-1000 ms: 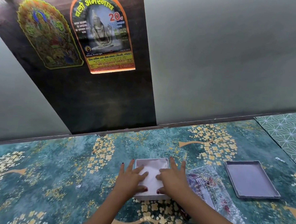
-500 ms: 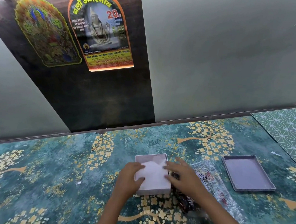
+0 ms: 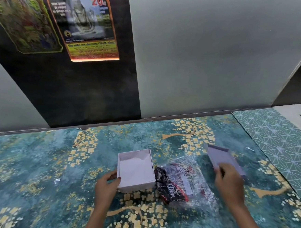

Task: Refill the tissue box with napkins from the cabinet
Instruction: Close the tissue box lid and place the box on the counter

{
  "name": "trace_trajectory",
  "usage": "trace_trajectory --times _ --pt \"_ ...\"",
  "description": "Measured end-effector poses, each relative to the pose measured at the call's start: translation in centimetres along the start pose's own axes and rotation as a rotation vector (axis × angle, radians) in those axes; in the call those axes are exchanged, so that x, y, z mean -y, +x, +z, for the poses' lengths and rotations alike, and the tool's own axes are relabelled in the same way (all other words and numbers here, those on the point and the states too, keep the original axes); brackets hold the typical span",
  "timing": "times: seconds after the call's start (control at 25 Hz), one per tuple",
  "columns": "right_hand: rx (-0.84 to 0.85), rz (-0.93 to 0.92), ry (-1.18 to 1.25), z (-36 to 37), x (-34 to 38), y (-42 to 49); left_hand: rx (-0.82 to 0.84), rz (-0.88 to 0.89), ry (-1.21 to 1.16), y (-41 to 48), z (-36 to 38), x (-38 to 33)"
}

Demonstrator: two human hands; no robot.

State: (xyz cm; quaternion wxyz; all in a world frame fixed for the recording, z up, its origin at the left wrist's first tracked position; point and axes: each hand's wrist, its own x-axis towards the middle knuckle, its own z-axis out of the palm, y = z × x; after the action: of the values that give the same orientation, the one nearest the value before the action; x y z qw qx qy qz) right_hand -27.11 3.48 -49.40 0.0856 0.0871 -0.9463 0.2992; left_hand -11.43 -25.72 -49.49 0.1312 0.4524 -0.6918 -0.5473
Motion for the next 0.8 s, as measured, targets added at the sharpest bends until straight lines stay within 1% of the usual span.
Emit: trace_trajectory --times 0.04,0.08,0.12,0.16,0.2,0.24,0.28,0.32,0.36,0.4,0.48,0.52,0.56,0.6,0.68,0.72,0.76,0.8 --pt "-0.088 0.047 0.155 -1.0 2.0 0.6 0.006 -0.017 -0.022 -0.2 -0.2 0.2" --pt "-0.132 0.112 0.337 -2.1 4.2 1.0 0.019 -0.038 -0.042 -0.5 -0.3 0.5" --pt "-0.114 0.198 0.563 -3.1 6.4 1.3 0.036 -0.058 -0.046 -0.8 -0.3 0.8" --pt "-0.047 0.291 0.832 -3.7 8.6 1.4 0.040 -0.078 -0.049 -1.1 -0.3 1.0" --pt "0.056 0.393 1.090 -3.9 10.5 1.1 0.040 -0.087 -0.047 -1.5 -0.3 1.1" --pt "0.168 0.495 1.279 -3.4 12.0 0.5 0.030 -0.093 -0.053 -1.8 -0.3 1.1" --pt "0.279 0.588 1.383 -2.4 13.2 -0.4 0.008 -0.087 -0.056 -2.0 -0.2 1.0" --pt "0.381 0.665 1.422 -0.9 14.0 -1.3 -0.011 -0.076 -0.063 -2.2 -0.1 0.6" --pt "0.463 0.725 1.421 0.5 14.7 -2.4 -0.019 -0.056 -0.085 -2.4 0.0 0.2" --pt "0.511 0.767 1.402 2.0 15.0 -3.3 -0.013 -0.037 -0.117 -2.6 0.1 -0.1" --pt "0.541 0.803 1.337 4.3 15.3 -4.4 0.022 -0.027 -0.179 -2.6 0.3 -0.6" --pt "0.543 0.783 1.272 5.0 15.3 -4.6 0.043 -0.017 -0.192 -2.6 0.4 -0.8" --pt "0.537 0.704 1.150 5.5 15.2 -4.8 0.055 -0.005 -0.182 -2.6 0.5 -0.9" --pt "0.526 0.555 0.978 5.5 15.0 -4.8 0.065 0.007 -0.169 -2.6 0.7 -0.9" --pt "0.494 0.173 0.597 5.3 14.5 -4.6 0.074 0.042 -0.107 -2.3 0.9 -0.5" --pt "0.469 0.036 0.417 5.1 14.2 -4.5 0.079 0.067 -0.063 -2.2 1.0 -0.2" --pt "0.453 -0.040 0.279 5.1 13.8 -4.3 0.084 0.097 -0.022 -2.1 1.1 0.1" --pt "0.442 -0.077 0.211 5.1 13.5 -4.0 0.091 0.118 0.003 -2.1 1.1 0.2"
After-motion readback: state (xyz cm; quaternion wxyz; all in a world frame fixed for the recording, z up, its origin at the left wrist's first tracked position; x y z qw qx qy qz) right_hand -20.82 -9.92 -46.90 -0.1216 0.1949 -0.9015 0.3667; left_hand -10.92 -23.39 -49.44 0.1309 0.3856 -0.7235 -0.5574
